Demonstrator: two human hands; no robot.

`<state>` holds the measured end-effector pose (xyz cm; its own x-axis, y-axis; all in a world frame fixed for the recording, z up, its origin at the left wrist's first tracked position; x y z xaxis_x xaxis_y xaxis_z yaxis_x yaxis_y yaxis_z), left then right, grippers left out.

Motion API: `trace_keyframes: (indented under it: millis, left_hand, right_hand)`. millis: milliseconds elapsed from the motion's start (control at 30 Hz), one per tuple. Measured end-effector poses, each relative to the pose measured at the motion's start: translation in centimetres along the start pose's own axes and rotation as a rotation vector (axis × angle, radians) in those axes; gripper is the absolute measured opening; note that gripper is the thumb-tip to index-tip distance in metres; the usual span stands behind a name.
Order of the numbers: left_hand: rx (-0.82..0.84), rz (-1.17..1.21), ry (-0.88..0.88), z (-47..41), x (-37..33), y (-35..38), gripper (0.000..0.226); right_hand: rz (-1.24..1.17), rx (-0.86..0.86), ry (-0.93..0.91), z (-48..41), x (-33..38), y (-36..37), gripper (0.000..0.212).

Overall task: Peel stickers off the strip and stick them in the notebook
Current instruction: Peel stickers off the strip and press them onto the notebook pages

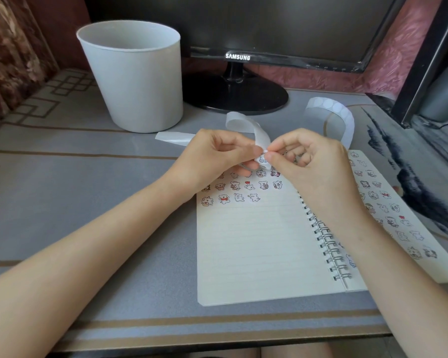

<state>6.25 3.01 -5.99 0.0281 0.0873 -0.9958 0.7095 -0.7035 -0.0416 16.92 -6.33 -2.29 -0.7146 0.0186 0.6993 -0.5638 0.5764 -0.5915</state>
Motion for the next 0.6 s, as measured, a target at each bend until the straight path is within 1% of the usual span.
trace_keyframes:
  millis: [233,433,500,600]
  left_hand:
    - [0.011,0.012,-0.002,0.03,0.0,0.12,0.009]
    - [0.0,0.01,-0.01,-0.05,0.21,0.08,0.011]
    - [-0.008,0.011,-0.025,-0.07,0.43,0.0,0.015]
    - [-0.032,0.018,-0.048,-0.16,0.6,-0.29,0.019]
  right_hand:
    - [-0.045,-0.002,0.013,-0.04,-0.18,-0.07,0.005]
    - [0.031,0.029,0.007,0.03,-0.26,0.25,0.003]
    - [0.075,0.051,-0.016,-0.02,-0.4,0.48,0.003]
    - [0.077,0.045,-0.066,0.08,0.04,0.46,0.004]
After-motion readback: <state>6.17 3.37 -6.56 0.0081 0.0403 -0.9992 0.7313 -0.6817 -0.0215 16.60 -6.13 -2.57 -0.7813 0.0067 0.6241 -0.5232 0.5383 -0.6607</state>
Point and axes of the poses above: each hand's wrist, its own z-axis away from the middle knuckle, its own y-axis out of the palm, x = y × z, the point moved 8 cm from there along -z, towards the middle knuckle, and after that the axes turned 3 degrees about z, right-handed, at the moved point
